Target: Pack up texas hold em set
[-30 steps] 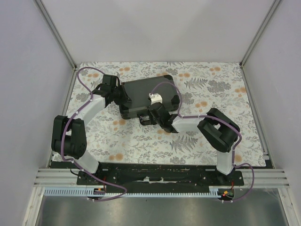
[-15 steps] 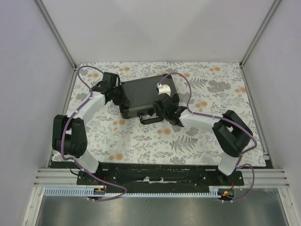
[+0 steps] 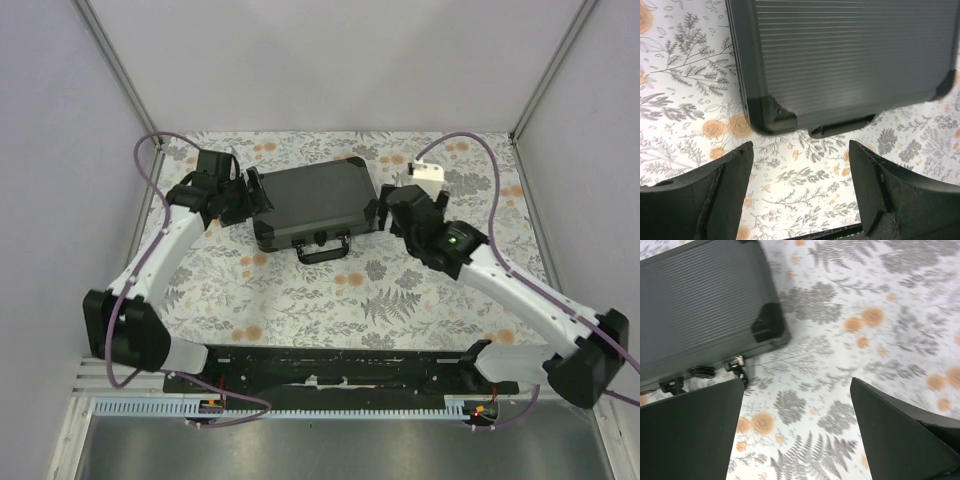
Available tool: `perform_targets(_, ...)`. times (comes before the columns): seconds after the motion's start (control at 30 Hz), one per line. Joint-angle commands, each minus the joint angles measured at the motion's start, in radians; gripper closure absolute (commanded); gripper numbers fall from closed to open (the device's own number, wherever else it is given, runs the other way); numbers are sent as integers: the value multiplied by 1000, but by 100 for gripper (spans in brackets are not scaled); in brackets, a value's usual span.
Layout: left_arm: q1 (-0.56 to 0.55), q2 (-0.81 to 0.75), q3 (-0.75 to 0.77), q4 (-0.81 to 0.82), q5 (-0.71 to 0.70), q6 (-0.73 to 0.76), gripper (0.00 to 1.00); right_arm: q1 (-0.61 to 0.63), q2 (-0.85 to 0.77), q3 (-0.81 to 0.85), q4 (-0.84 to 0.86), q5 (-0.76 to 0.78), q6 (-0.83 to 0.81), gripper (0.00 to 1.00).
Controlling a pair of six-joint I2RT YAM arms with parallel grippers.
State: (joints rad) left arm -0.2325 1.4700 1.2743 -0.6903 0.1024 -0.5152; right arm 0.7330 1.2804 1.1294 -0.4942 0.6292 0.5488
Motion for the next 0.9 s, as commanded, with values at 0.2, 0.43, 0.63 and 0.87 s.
perform_targets(0.2,-1,-492,-233,-110,-64,3,16,-18,-406,24,-564,208,160,2)
perform_targets(0.43,-1,-729,-293,-215,-162,15,15,-18,-607,115,-773,198,234,2)
perform_targets(0.63,-1,-829,-242,-333,-260,80,13,-18,-688,219,-856,250,122,2)
perform_targets(0.87,-1,-916,-216,-356,-248,69,12,-18,-756,250,-874,267,92,2)
